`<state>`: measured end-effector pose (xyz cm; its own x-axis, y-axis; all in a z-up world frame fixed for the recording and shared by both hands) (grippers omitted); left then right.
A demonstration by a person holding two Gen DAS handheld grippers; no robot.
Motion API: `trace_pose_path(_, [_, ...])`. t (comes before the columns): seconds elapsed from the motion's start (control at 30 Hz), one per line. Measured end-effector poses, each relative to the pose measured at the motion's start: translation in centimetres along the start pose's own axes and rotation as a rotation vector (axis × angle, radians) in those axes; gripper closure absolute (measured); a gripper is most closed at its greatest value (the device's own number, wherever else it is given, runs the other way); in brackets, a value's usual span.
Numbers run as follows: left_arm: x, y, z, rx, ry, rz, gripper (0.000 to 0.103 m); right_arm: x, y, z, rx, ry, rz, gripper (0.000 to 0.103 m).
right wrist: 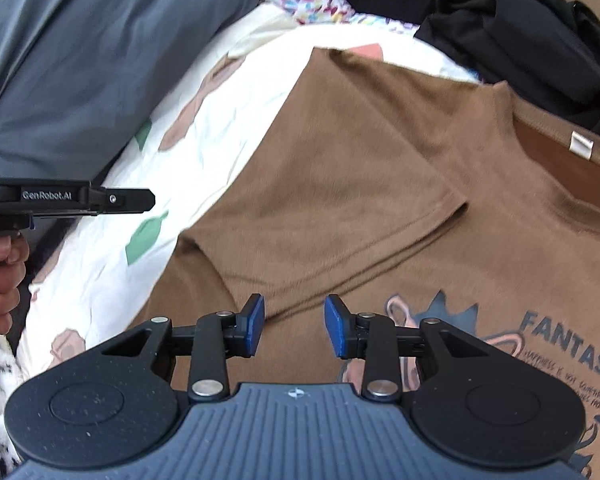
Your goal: Fold clothes
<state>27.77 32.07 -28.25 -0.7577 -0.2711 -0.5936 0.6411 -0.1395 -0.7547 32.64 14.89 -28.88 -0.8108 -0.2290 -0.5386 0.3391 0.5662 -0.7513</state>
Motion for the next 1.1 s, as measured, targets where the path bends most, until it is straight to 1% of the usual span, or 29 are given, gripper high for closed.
trace_pose_path(0.13, [0.8,1.9,2.1,0.07,0.035,-0.018,0.092,-0.4,0.4,0.2,0.009,0.016,0.033,0.065])
trace_pose_path(0.2, [1.5,3.0,2.7,0.091,0.049,-0.041,0.092,-0.4,0.9,0.2,0.013,0.019,0.043,0.065])
trace_pose_path(0.23, [1.9,3.7,2.8,0.097,0.042,-0.062,0.092,-0.3,1.1,0.1,0.014,0.019,0.042,0.065])
trace_pose_path(0.33, [3.0,4.4,2.2,0.091,0.005,-0.093,0.092,-0.2,2.0,0.1,0.018,0.023,0.028,0.064])
trace_pose_path(0.43, [4.2,4.8,0.8,0.059,-0.016,-0.121,0.092,0.2,3.2,0.0,0.021,0.026,-0.008,0.064])
trace_pose_path(0.53, [4.9,4.3,-0.6,0.056,-0.038,-0.124,0.094,0.8,3.7,-0.2,0.029,-0.01,-0.045,0.064])
trace_pose_path(0.6, [5.1,3.8,-1.0,0.057,-0.045,-0.126,0.094,1.0,3.6,-0.1,0.02,-0.01,-0.058,0.064])
trace_pose_path(0.67, [5.1,3.4,-0.9,0.058,-0.047,-0.127,0.094,1.2,3.4,0.2,0.009,-0.001,-0.067,0.064])
trace_pose_path(0.7, [5.1,3.2,-0.8,0.057,-0.046,-0.126,0.092,1.3,3.1,0.3,0.003,-0.002,-0.074,0.064])
trace_pose_path(0.8, [5.1,2.1,-0.6,0.062,-0.024,-0.115,0.091,1.3,2.1,0.9,-0.024,-0.02,-0.103,0.064])
trace_pose_path(0.87, [5.0,1.4,-0.6,0.07,-0.014,-0.103,0.09,1.0,1.1,1.5,-0.037,-0.025,-0.1,0.062])
trace_pose_path(0.93, [4.9,0.9,-0.8,0.081,-0.031,-0.088,0.09,0.7,0.0,2.6,-0.038,-0.017,-0.097,0.059])
trace_pose_path(1.1, [4.7,1.1,-0.3,0.108,-0.058,-0.064,0.089,1.1,-2.4,5.1,-0.013,0.009,-0.084,0.059])
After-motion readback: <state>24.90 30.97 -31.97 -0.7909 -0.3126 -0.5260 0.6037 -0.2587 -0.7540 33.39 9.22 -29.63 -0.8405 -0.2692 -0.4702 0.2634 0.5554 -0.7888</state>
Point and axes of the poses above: each gripper's, at about its wrist camera, not at the fingertips, and y roughly the way its jaws point, z to its right, x to its underside, the point moved 3 cm from there along y, roughly the way its jaws point, and after that the axes turned 2 degrees about z, right-handed, at the moved point
